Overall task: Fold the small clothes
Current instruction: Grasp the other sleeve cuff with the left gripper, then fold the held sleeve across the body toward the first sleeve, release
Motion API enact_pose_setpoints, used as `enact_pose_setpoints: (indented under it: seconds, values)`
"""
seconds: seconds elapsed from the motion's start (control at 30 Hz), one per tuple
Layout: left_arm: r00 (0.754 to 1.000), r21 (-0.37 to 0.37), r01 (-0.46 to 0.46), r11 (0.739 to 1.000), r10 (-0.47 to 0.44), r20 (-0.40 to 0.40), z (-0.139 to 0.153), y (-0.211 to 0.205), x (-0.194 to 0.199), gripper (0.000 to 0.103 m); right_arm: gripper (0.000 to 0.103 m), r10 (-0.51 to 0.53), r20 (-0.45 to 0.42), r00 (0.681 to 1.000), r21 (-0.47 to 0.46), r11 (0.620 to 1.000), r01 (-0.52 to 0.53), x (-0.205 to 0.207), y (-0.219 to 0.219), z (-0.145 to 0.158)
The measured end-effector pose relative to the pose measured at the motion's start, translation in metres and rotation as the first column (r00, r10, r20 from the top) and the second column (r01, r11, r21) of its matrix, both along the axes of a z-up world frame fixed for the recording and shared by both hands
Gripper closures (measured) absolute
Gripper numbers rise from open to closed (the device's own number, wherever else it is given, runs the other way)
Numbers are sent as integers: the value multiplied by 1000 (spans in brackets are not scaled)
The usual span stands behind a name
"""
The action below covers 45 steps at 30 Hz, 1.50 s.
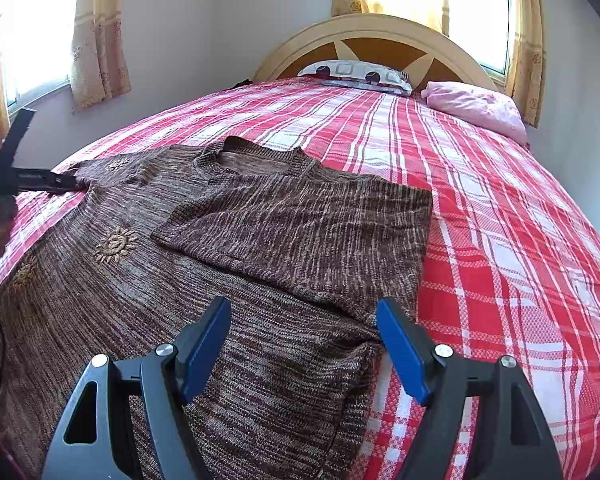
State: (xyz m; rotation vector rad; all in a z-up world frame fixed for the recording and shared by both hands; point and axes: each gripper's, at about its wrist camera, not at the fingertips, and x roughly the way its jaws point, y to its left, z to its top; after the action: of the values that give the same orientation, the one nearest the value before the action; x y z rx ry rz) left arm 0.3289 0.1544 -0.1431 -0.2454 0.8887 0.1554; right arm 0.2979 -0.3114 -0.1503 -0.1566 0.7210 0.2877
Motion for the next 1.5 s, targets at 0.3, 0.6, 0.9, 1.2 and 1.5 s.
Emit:
enact_pose_setpoints:
  seconds: [0.3, 0.6, 0.9, 1.2, 1.5]
  values:
    - [981, -375, -187, 908, 193, -22, -31, 77, -5, 21, 27, 7, 28, 1000, -60, 998, -5, -6, 11, 0]
    - [961, -446, -221, 867, 271, 50, -36, 95, 16, 21, 27, 15, 41, 999, -63, 998, -12, -7, 11, 1]
    - [905, -457, -317, 831, 410, 118, -37, 131, 2, 25, 27, 12, 33, 999, -73, 997, -9, -5, 11, -2]
    - [941, -462, -240, 854, 321, 105, -43, 130, 14, 71, 27, 5, 36, 999, -95, 995, -1, -5, 13, -3]
    - [931, -345, -255, 903, 326, 164, -22, 119, 7, 92, 27, 1, 32, 999, -103, 995, 2, -5, 14, -4]
